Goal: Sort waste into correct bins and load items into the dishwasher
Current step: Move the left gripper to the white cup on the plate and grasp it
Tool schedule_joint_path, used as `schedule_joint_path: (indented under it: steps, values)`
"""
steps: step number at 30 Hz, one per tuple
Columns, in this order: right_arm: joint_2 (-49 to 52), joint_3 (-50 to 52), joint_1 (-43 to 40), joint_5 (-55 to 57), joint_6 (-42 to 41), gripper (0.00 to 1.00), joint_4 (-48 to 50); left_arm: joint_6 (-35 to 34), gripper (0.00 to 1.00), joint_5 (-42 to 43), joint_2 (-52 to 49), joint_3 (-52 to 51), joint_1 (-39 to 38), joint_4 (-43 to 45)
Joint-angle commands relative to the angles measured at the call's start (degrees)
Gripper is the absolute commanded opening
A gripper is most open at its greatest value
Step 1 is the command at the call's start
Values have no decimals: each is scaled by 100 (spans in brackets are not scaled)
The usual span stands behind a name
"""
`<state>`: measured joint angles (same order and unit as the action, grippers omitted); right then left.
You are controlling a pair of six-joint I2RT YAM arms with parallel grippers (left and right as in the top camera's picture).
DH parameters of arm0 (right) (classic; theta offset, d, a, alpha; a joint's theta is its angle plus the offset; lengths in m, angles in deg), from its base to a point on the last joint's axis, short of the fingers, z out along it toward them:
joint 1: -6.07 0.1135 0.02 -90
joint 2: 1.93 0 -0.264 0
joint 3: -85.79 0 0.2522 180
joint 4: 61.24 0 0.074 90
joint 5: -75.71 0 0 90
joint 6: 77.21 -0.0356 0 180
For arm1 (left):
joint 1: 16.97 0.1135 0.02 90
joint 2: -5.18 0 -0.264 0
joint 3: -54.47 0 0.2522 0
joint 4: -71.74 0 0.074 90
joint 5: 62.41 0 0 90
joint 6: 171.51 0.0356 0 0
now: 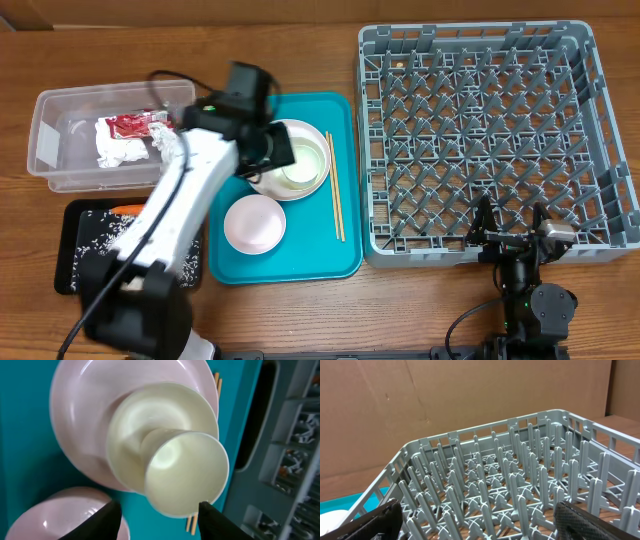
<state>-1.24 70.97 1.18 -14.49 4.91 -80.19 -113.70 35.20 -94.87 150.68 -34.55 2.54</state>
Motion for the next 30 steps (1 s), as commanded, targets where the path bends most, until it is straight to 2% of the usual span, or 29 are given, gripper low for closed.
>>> schedule_joint_path:
  steps: [1, 6, 10, 11, 23, 30]
  values:
    - [-52, 61, -22, -35, 24, 100, 39, -326, 51, -358, -367, 81, -98, 155]
    - [-52, 61, -22, -35, 24, 100, 39, -407, 49, -378, -605, 79, -76, 175]
    - [-52, 61, -22, -35, 24, 100, 37, -404, 32, -378, -656, 79, -79, 197]
    - [-52, 61, -22, -37, 24, 100, 37, -404, 31, -378, -656, 79, -79, 225]
    - [-52, 61, -22, -35, 24, 100, 39, -402, 31, -378, -717, -87, -94, 313]
    - [-52, 61, -22, -37, 24, 100, 39, -376, 7, -380, -730, -57, -63, 415]
